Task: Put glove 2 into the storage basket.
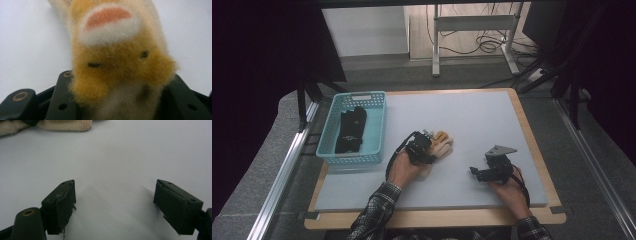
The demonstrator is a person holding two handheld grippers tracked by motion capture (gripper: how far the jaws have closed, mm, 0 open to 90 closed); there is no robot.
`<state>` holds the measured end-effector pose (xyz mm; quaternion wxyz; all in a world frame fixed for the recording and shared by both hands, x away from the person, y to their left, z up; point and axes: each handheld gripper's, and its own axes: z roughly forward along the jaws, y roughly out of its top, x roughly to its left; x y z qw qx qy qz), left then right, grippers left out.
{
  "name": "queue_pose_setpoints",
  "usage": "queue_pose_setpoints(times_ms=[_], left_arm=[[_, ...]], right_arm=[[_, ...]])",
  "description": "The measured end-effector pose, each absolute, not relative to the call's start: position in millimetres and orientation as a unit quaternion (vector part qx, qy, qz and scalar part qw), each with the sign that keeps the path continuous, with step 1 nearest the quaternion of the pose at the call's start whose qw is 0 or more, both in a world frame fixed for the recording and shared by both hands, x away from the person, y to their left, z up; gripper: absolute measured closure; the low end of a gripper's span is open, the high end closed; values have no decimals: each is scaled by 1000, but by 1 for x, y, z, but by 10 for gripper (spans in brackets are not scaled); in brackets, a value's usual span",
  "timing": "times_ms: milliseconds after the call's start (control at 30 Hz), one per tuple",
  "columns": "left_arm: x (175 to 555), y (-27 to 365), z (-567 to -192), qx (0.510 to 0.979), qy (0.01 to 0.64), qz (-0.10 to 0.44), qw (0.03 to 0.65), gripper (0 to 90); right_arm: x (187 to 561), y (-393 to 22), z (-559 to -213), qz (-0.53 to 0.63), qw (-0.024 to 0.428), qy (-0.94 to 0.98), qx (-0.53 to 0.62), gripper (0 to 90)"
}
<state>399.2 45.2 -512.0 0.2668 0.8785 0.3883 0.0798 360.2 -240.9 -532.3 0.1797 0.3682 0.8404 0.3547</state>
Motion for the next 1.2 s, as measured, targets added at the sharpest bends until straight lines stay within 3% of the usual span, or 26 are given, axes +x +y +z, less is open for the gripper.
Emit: queue_pose_setpoints(times_ms=[1200], left_arm=[[412,96,-442,854,411,119,296,541]], right_arm=[[360,-241,-532,355,180,840,368,176]])
